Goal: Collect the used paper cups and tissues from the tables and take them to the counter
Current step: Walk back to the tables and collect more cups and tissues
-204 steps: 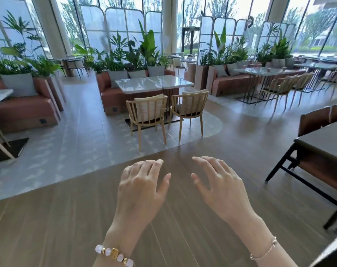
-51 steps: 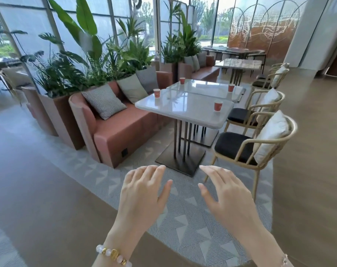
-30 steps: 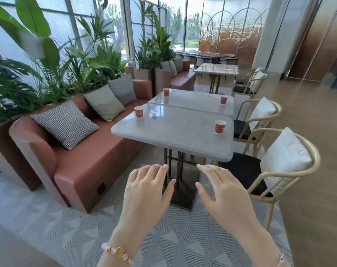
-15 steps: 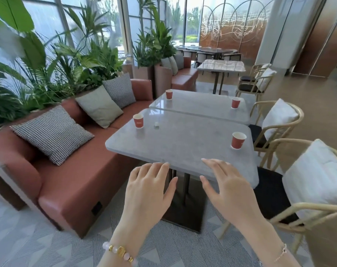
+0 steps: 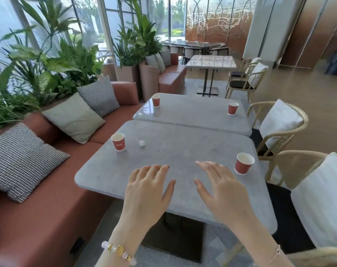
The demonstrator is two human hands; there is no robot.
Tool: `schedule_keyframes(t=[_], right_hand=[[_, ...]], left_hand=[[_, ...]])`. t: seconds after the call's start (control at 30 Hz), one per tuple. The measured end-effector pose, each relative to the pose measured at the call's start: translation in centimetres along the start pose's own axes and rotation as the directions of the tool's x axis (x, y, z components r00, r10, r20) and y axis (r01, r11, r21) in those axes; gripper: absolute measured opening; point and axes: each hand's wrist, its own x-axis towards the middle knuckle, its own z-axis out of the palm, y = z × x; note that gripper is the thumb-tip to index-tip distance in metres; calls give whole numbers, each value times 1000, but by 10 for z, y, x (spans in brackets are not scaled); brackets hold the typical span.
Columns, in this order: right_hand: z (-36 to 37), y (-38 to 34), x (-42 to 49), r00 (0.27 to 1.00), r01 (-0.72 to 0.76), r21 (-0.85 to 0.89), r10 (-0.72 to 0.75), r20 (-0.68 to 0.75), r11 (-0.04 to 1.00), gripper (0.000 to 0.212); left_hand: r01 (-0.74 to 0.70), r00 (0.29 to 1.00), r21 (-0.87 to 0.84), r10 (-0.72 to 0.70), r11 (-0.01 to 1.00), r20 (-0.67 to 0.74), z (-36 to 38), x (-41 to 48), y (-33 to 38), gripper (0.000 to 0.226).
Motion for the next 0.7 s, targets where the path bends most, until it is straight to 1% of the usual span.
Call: schedule_keyframes(t=[0.07,0.23,0.37,0.5,0.6,0.7], right_hand=[[10,11,12,1000,-23,-10,23,3,1000,39],[34,32,32,995,-99,-32,99,18,995,39],[52,48,48,981,-188,-68,191,41,980,40],[69,54,69,959,-280,-93,283,15,956,37],[79,57,86,944,-327,-121,329,-7,937,37],[90,61,99,923,-382,-148,386,-3,912,39]], left_hand=[[-12,1000,-20,13,1000,23,13,18,-4,39],[-63,996,-60,67,996,59,51,58,-19,34],[-139,988,-94,144,986,52,81,93,-33,34],[-214,975,-137,220,967,30,105,130,-47,29],[-256,963,-183,266,949,32,118,158,-57,33],[-306,947,-227,321,924,29,134,181,-62,29]])
